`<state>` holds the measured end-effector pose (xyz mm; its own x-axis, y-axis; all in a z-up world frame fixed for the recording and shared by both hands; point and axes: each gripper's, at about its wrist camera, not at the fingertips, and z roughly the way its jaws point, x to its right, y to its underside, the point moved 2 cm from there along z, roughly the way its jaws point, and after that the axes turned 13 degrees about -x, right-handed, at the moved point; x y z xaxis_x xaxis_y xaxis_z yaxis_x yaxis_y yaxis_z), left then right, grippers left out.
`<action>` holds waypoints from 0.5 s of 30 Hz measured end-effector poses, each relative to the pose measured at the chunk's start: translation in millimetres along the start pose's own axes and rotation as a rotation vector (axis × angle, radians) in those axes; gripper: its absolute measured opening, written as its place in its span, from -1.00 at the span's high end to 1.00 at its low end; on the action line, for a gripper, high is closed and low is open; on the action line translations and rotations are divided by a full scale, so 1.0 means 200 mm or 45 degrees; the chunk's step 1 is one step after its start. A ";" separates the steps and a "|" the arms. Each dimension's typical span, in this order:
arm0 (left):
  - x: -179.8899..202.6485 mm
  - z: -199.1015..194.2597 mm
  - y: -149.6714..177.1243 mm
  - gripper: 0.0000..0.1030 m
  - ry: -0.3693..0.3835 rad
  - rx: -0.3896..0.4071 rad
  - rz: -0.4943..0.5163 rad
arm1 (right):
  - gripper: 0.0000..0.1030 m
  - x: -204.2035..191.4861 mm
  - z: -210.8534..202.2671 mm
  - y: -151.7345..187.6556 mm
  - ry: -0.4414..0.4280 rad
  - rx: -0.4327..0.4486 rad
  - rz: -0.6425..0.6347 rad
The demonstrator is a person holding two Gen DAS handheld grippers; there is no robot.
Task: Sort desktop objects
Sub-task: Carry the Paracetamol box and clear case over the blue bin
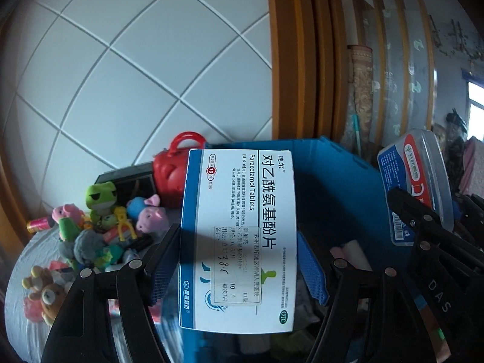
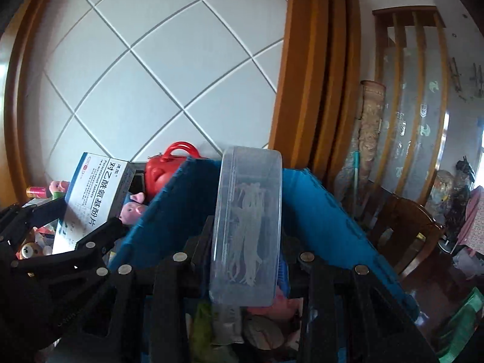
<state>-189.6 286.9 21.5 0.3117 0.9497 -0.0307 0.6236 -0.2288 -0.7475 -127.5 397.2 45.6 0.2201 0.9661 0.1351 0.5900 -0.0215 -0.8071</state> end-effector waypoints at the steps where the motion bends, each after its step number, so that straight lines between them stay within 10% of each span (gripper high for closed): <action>1: 0.07 0.03 0.00 -0.40 0.003 -0.021 0.015 | 0.35 0.07 0.02 0.02 0.003 -0.015 0.013; 15: 0.47 0.23 0.01 -0.41 -0.033 -0.148 0.070 | 0.35 0.56 0.26 0.14 -0.032 -0.100 0.088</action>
<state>-191.4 384.3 -13.3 0.3300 0.9399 -0.0878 0.6854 -0.3026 -0.6623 -126.8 518.2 7.2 0.2432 0.9678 0.0654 0.6336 -0.1074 -0.7662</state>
